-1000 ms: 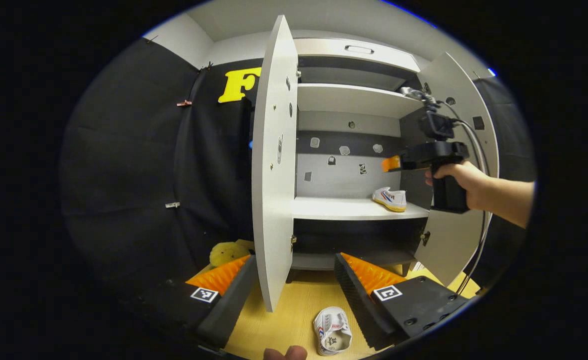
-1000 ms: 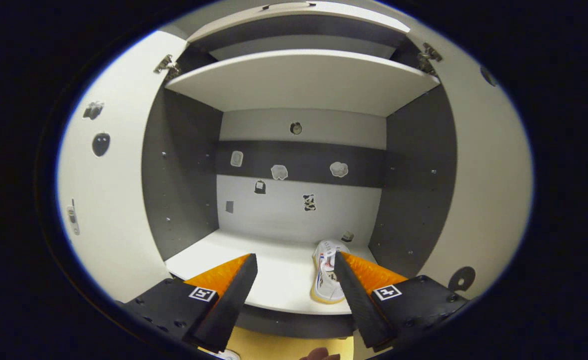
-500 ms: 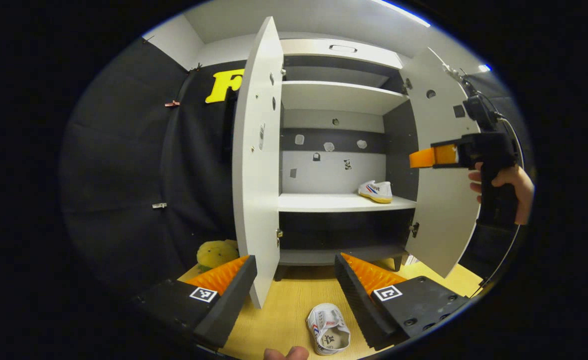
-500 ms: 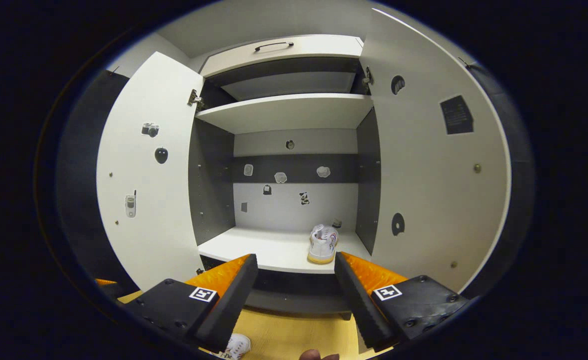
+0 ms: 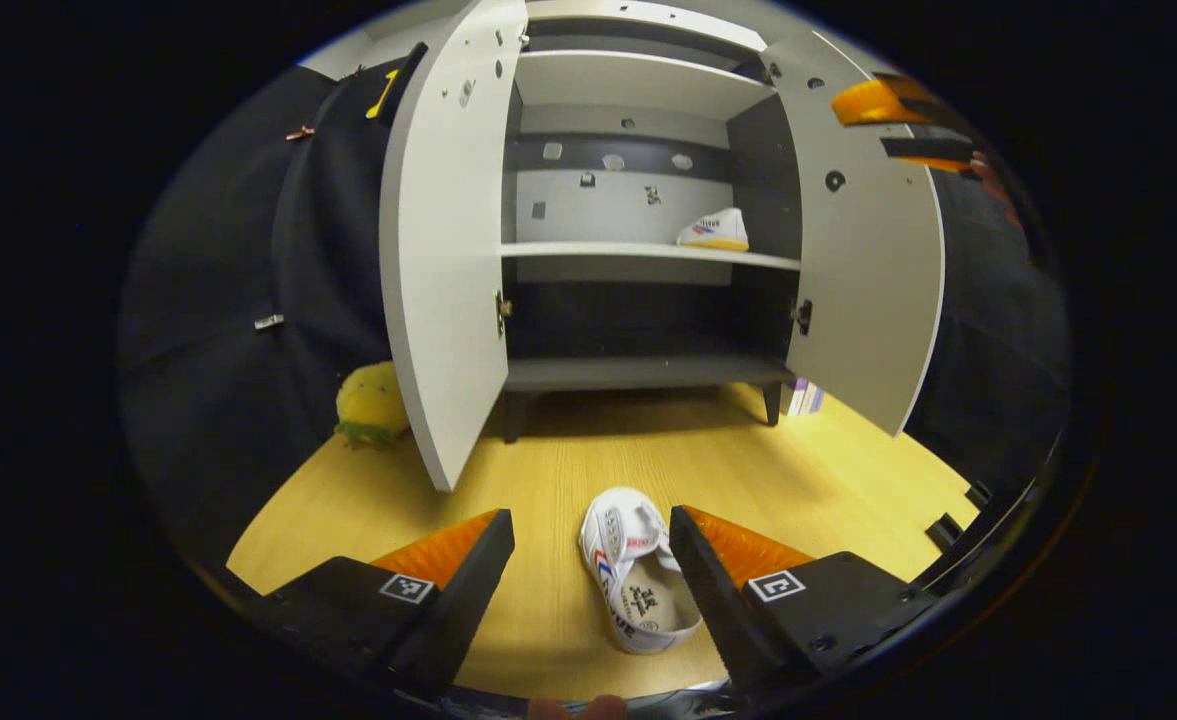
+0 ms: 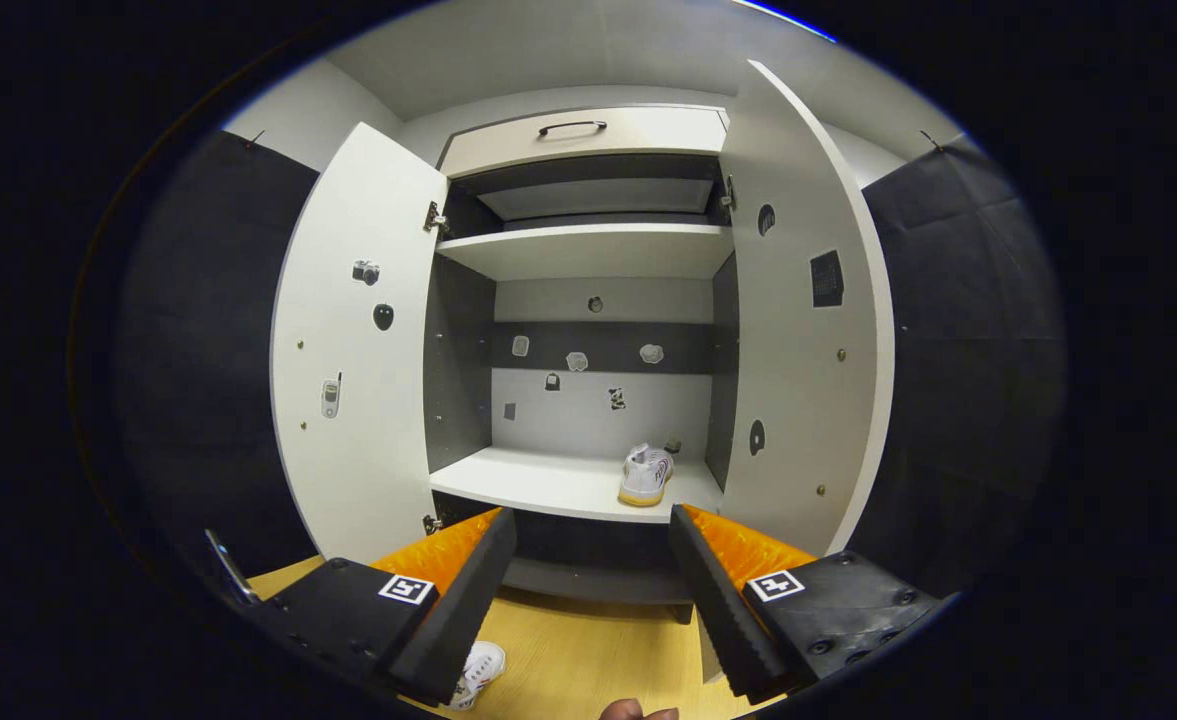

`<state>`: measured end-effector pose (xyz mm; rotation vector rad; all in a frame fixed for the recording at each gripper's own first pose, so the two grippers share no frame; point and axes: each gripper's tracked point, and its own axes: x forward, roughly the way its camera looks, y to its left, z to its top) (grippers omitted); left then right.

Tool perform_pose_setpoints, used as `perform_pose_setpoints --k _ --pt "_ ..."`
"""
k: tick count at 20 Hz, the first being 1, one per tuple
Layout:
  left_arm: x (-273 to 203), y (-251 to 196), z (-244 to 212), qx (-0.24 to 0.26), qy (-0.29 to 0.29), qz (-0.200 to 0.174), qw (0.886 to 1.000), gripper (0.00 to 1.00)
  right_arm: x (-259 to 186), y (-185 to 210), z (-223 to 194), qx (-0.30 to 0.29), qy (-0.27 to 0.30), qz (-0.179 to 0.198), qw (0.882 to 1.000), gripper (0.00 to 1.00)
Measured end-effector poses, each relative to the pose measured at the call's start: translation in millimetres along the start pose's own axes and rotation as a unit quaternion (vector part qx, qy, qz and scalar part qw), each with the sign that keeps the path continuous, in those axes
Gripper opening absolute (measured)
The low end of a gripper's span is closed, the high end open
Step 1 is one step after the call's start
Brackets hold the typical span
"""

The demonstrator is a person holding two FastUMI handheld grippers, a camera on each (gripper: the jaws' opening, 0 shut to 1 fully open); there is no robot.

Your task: Grab one shoe with the right hand and put it into the shoe cabinet, grab the other shoe with the left hand and put it into the shoe cabinet; then close the right door with the right hand and the left door with the left hand.

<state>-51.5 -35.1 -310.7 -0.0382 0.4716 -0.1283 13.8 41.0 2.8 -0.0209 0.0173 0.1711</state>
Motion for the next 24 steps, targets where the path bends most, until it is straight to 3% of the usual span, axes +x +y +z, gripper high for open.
perform_pose_setpoints --k 5,10,13,17,20,21,22,24 --pt "37.8 -11.3 -66.2 0.021 0.078 -0.004 0.997 0.98 -16.1 -5.3 2.4 0.006 0.003 0.002 1.000 0.98" --pt "81.6 -6.6 -74.9 0.039 0.080 0.004 0.996 0.95 -34.5 -17.7 -1.5 0.001 0.023 -0.003 1.000 0.98" --pt "106.6 -9.7 -75.5 0.032 0.077 -0.011 0.996 0.90 -42.7 -26.0 3.4 -0.005 0.024 -0.011 1.000 0.98" --pt "127.8 -10.0 -71.2 0.016 0.069 -0.010 0.997 0.65 -52.1 -32.3 -9.5 -0.006 0.042 -0.021 0.999 0.98" --pt "136.2 -3.6 -72.9 0.039 0.072 0.013 0.997 0.40 -56.5 -34.8 -15.6 -0.014 0.051 -0.026 0.998 0.98" --pt "138.2 4.0 -77.9 0.047 0.084 0.031 0.995 0.35 -58.0 -35.3 -16.2 -0.017 0.051 -0.026 0.998 0.98" --pt "140.3 7.8 -85.8 0.046 0.101 0.038 0.993 0.22 -57.2 -34.3 -15.5 -0.019 0.050 -0.025 0.998 0.98" --pt "144.7 13.7 -94.9 0.027 0.138 0.042 0.989 0.14 -57.0 -33.0 -13.9 -0.020 0.047 -0.022 0.998 0.98"
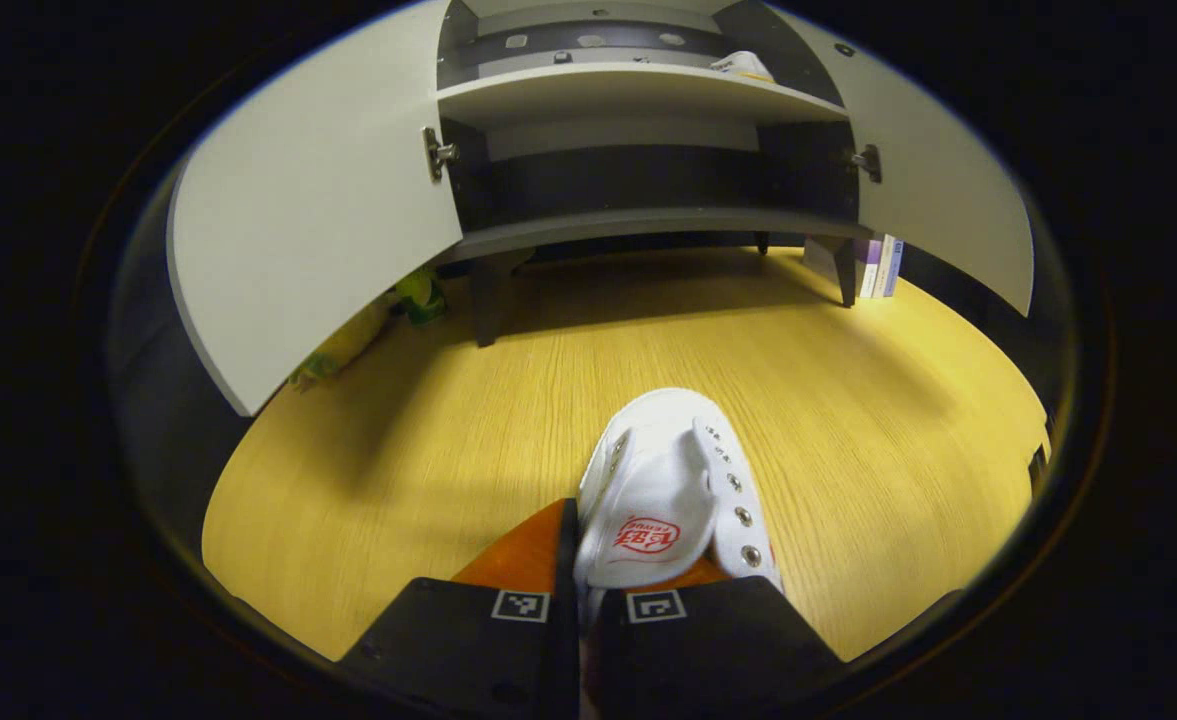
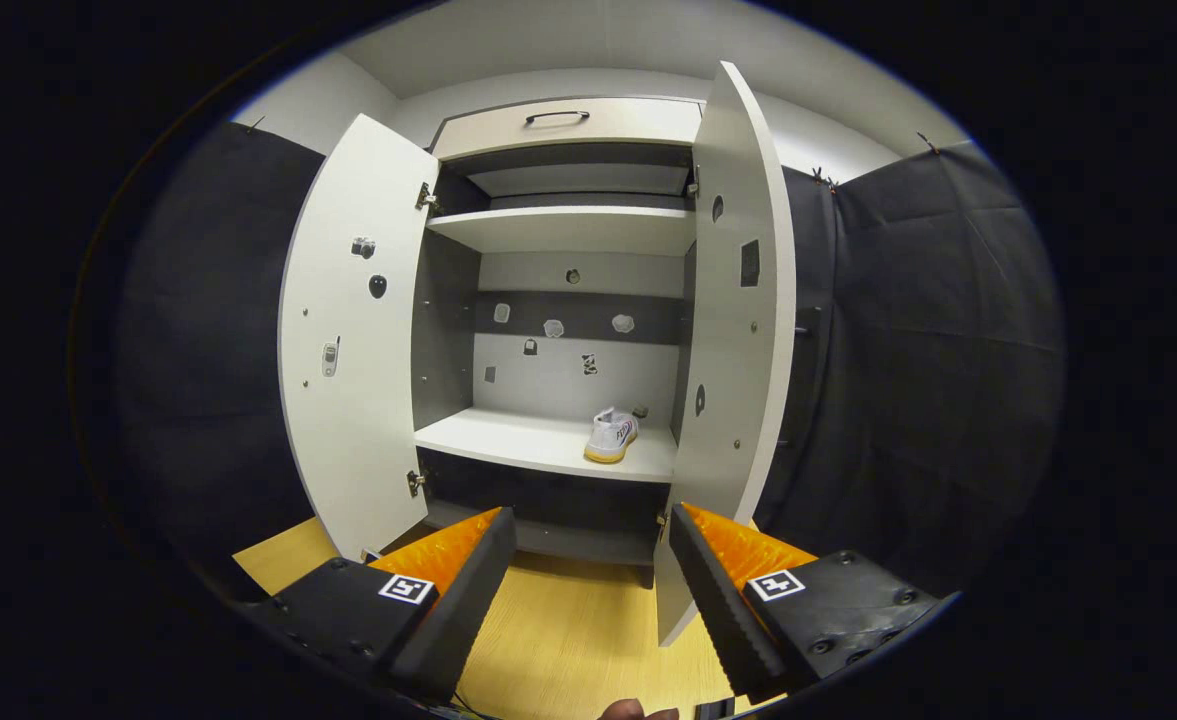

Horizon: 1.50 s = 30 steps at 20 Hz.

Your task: Grab one shoe with the right hand and put it into the shoe cabinet, grab the other shoe with the left hand and put it into the shoe cabinet; then close the right door with the right hand and the left door with the left hand.

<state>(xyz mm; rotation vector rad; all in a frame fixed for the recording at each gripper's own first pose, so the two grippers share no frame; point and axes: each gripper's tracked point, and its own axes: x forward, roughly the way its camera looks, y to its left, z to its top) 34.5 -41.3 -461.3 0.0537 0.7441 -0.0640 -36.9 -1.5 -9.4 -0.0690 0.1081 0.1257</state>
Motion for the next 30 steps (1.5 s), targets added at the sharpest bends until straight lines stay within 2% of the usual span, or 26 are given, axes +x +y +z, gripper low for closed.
perform_pose_setpoints --k 3,7,11,13,15,17,21,25,30 --pt "-4.4 -0.3 6.4 -0.007 0.023 -0.011 1.000 0.06 2.2 1.6 3.6 0.006 -0.006 0.005 1.000 0.98" --pt "-25.5 -4.3 27.2 -0.004 0.014 -0.011 1.000 0.06 2.5 -2.5 10.7 0.012 -0.018 0.006 1.000 0.98" --pt "-64.4 -6.6 73.1 -0.019 -0.007 -0.003 1.000 0.06 4.8 -9.0 19.0 0.031 -0.037 0.013 0.999 0.98" --pt "-84.6 -2.3 105.0 -0.018 -0.019 0.013 1.000 0.05 6.4 -16.0 21.0 0.047 -0.042 0.012 0.998 0.98" --pt "-107.0 -0.7 136.8 -0.042 -0.027 0.023 0.998 0.05 7.5 -24.4 20.2 0.055 -0.043 0.011 0.998 0.98" --pt "-129.3 -5.1 176.6 -0.061 -0.046 0.018 0.997 0.05 8.1 -32.5 15.7 0.060 -0.042 0.009 0.997 0.98" --pt "-153.2 -17.1 275.7 -0.064 -0.091 0.001 0.994 0.05 6.1 -49.8 9.0 0.060 -0.040 0.004 0.997 0.98" --pt "-142.8 -13.9 370.8 -0.081 -0.127 0.006 0.989 0.05 2.0 -67.8 6.7 0.058 -0.043 -0.005 0.997 0.98" --pt "-105.7 10.6 465.3 -0.088 -0.147 0.045 0.984 0.05 -10.3 -99.3 3.6 0.048 -0.050 -0.023 0.997 0.98"
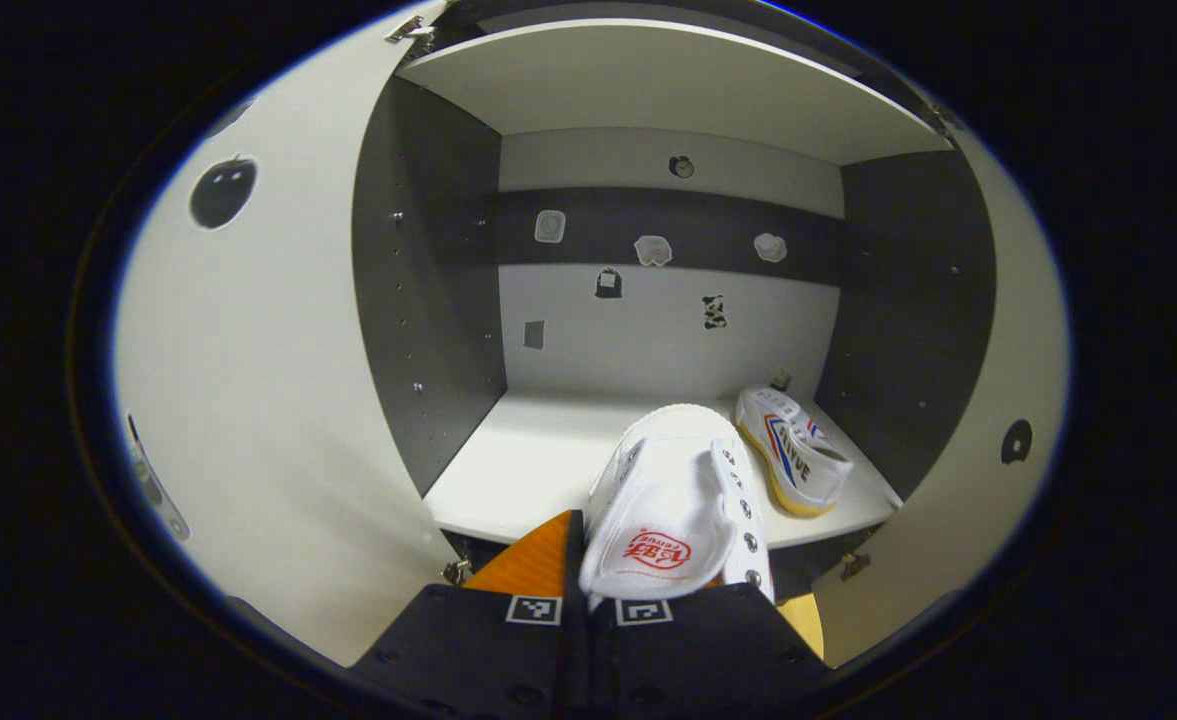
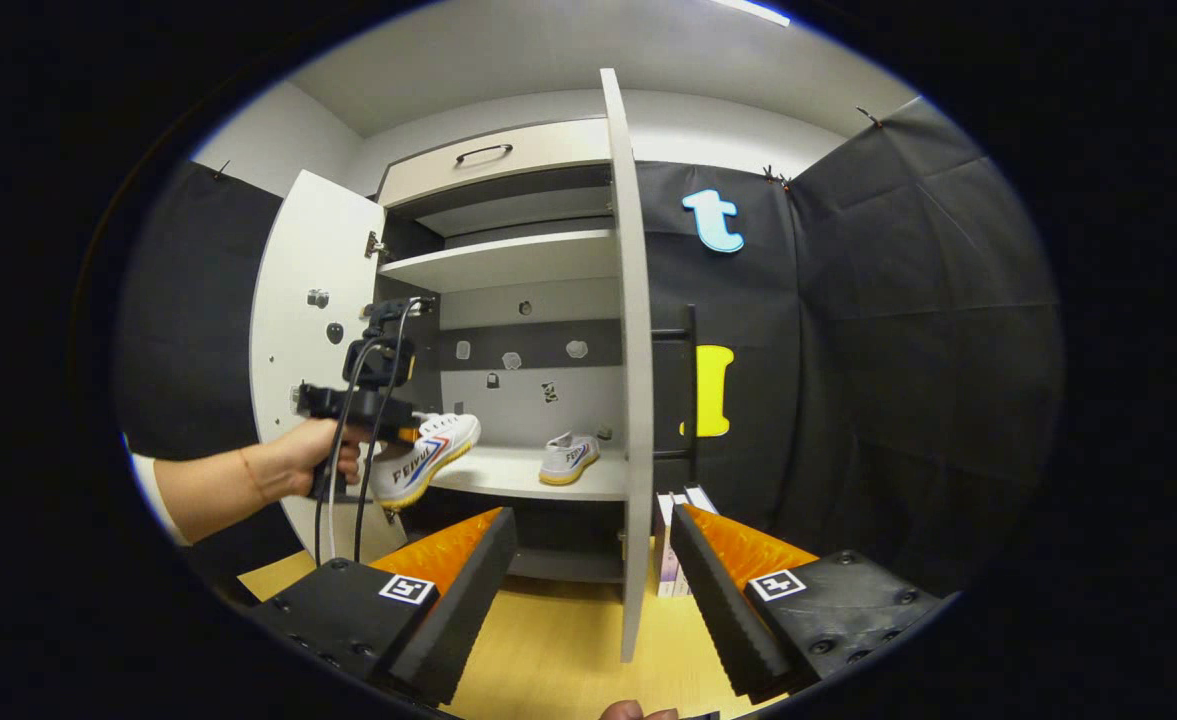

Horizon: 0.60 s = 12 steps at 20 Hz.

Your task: Grab one shoe with the right hand and put it into the shoe cabinet, grab the other shoe with the left hand and put it into the shoe cabinet; then close the right door with the right hand and the left door with the left hand.

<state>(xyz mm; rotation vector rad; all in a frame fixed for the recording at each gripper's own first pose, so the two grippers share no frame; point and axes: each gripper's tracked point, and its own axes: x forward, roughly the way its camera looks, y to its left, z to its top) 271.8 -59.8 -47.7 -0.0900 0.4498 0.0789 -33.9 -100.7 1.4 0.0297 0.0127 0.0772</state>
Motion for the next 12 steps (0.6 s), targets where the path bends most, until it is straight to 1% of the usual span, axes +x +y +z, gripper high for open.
perform_pose_setpoints --k 3,5,7,9,12 --pt "43.3 1.1 28.4 -0.007 0.005 0.015 1.000 0.06 -0.5 -22.2 2.1 0.002 -0.003 -0.020 1.000 0.98" --pt "78.5 2.6 38.2 0.005 0.016 0.031 0.999 0.05 -0.3 -35.0 5.7 0.005 -0.006 -0.030 1.000 0.98" --pt "110.2 0.9 40.4 0.012 0.036 0.046 0.998 0.05 -0.9 -50.1 7.6 0.001 -0.009 -0.041 0.999 0.98" --pt "135.3 -1.3 37.5 0.004 0.057 0.051 0.997 0.05 -2.3 -64.0 7.1 -0.004 -0.008 -0.052 0.999 0.98" --pt "169.7 4.1 29.0 0.029 0.086 0.075 0.993 0.05 -2.7 -84.0 7.4 -0.005 -0.005 -0.068 0.998 0.98"
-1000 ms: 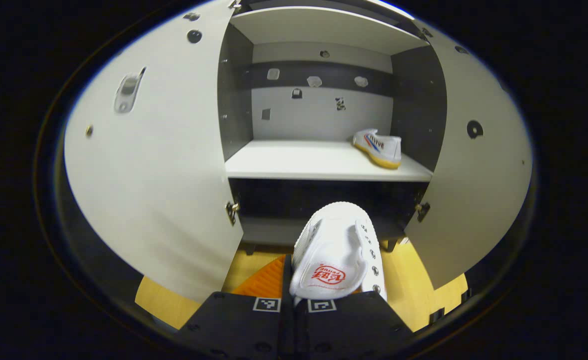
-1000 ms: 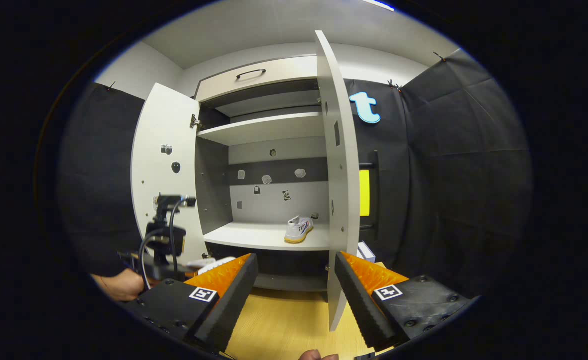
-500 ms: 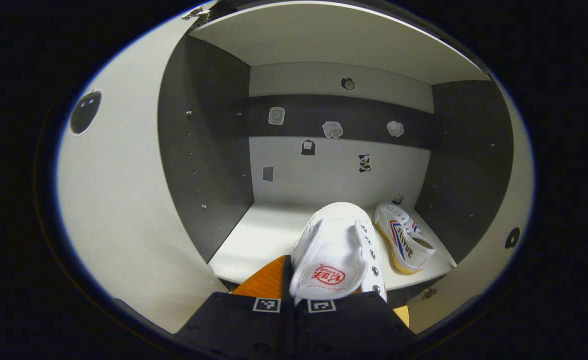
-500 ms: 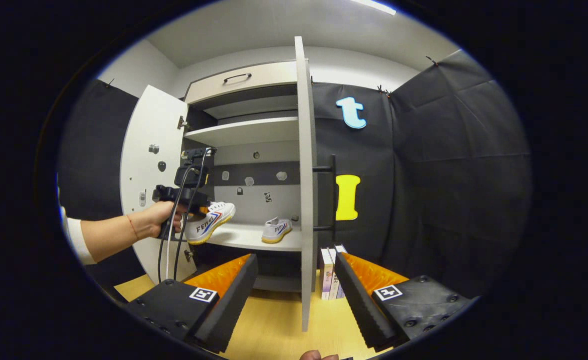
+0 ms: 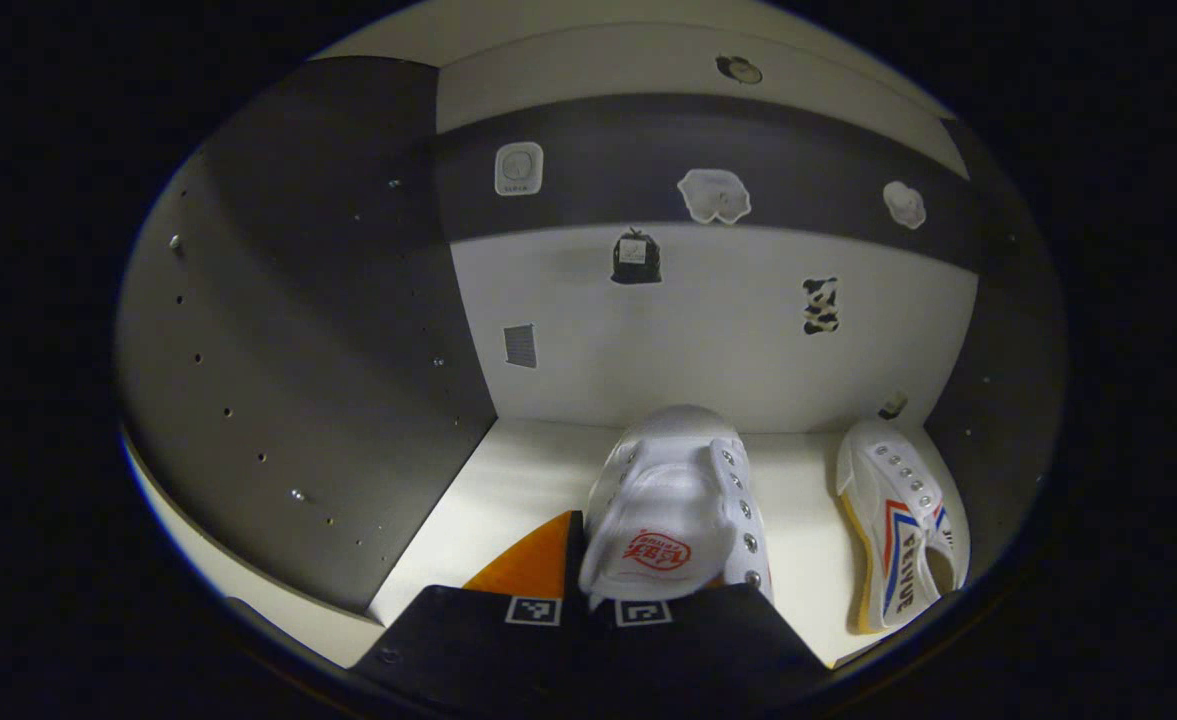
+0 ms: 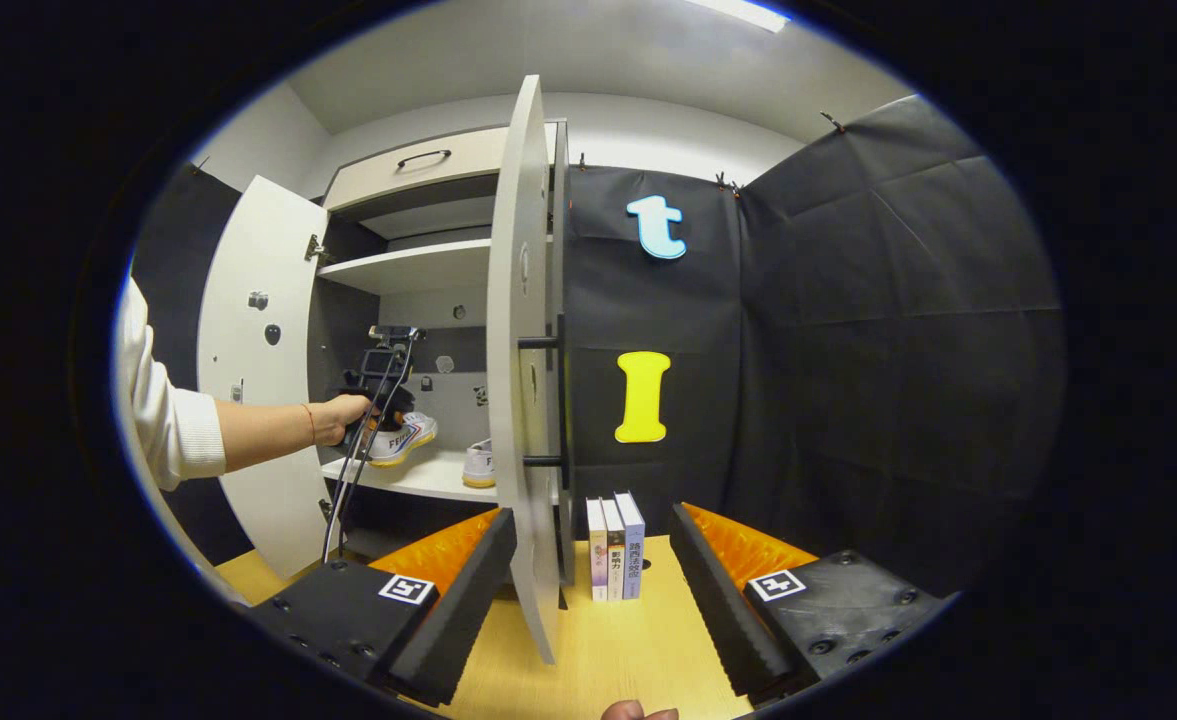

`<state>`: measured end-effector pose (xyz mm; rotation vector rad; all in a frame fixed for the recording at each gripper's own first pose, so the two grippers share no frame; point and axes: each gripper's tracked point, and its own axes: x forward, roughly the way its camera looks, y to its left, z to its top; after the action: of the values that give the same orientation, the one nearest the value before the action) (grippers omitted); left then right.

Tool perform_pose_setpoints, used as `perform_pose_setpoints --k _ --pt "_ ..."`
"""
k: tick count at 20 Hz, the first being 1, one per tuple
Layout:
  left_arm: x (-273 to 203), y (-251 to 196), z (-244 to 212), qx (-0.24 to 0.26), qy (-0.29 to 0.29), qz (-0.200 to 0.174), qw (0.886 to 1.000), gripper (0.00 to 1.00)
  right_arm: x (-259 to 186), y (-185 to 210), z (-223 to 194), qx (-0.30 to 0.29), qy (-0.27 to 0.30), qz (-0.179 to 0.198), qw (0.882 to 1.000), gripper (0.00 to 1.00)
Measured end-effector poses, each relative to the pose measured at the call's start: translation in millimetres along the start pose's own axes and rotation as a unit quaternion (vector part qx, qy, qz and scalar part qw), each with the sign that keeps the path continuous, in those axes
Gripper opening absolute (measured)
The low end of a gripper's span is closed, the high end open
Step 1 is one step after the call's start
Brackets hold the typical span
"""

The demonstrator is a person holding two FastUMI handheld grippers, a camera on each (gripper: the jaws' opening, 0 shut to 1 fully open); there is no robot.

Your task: Grab one shoe with the right hand and put it into the shoe cabinet, grab the other shoe with the left hand and put it into the shoe cabinet; then close the right door with the right hand and the left door with the left hand.

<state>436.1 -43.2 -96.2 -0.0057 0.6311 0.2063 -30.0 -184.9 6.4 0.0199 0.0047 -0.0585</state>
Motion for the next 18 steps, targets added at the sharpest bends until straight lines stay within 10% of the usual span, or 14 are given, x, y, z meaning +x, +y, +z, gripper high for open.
perform_pose_setpoints --k 12,18 --pt "43.7 1.0 -16.8 0.018 0.050 0.045 0.998 0.08 0.8 -35.0 -2.0 0.002 0.005 -0.031 0.999 0.98" --pt "24.5 7.8 -14.5 0.061 0.047 0.053 0.996 0.49 -4.4 -32.8 0.5 0.023 0.002 -0.034 0.999 0.98"
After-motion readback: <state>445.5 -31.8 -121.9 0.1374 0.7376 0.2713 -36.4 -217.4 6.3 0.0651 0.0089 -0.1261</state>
